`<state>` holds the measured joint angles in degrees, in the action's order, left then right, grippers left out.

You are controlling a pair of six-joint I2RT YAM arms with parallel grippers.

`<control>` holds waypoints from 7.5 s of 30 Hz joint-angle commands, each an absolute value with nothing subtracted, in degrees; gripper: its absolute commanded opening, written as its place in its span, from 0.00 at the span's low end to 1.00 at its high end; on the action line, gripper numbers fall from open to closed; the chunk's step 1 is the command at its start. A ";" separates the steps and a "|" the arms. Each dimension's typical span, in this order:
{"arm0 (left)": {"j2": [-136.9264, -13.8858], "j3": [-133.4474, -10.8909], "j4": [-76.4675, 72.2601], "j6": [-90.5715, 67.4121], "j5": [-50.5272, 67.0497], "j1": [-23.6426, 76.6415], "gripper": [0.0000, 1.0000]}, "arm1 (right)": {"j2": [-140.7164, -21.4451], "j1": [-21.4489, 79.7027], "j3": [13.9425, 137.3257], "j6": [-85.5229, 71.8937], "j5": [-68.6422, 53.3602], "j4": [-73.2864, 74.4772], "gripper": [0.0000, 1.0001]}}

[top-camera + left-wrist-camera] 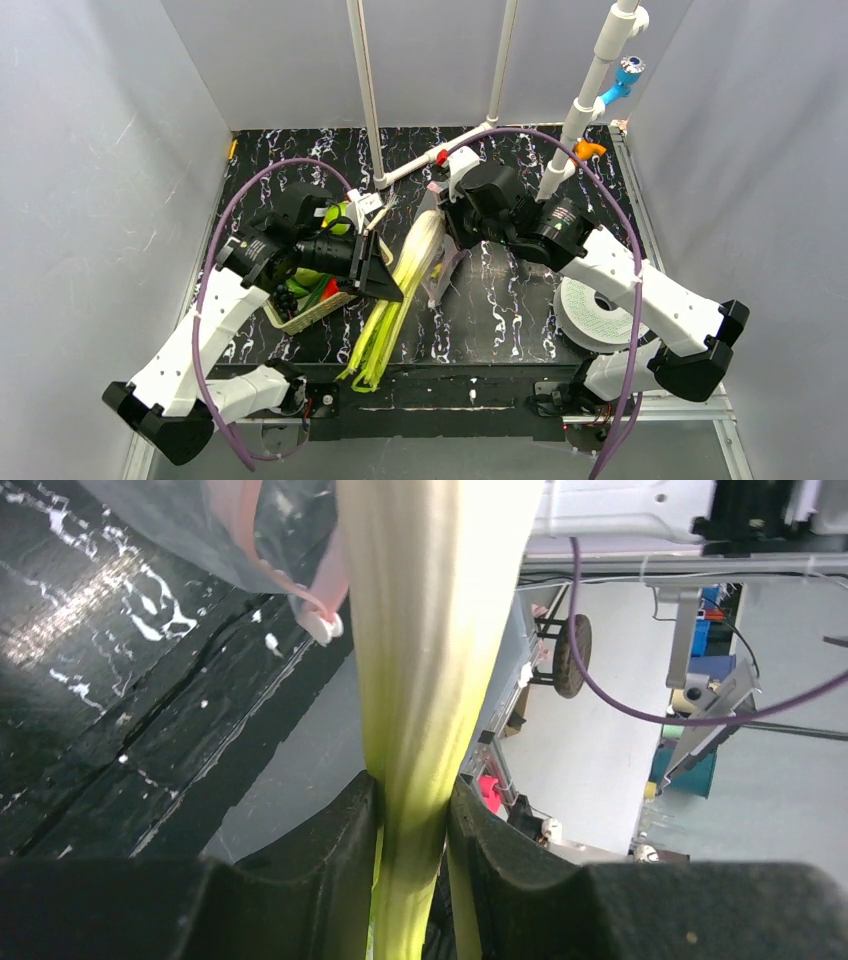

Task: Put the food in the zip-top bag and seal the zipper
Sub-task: Place the fake vegetable in the zipper food storage bag, then adjust the fake vegetable in the zipper food storage bag.

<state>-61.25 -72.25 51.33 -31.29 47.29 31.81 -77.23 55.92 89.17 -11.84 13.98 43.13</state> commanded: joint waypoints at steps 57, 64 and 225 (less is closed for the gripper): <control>-69.60 -76.96 30.26 -57.11 41.78 38.50 0.00 | -76.68 59.77 92.66 -23.12 5.04 46.47 0.01; -66.08 -75.15 28.76 -58.02 36.01 37.77 0.00 | -75.16 59.79 89.43 -23.78 2.50 46.70 0.01; -52.21 -62.94 33.66 -31.77 2.94 49.00 0.00 | -72.99 60.21 78.24 -37.81 6.98 30.03 0.01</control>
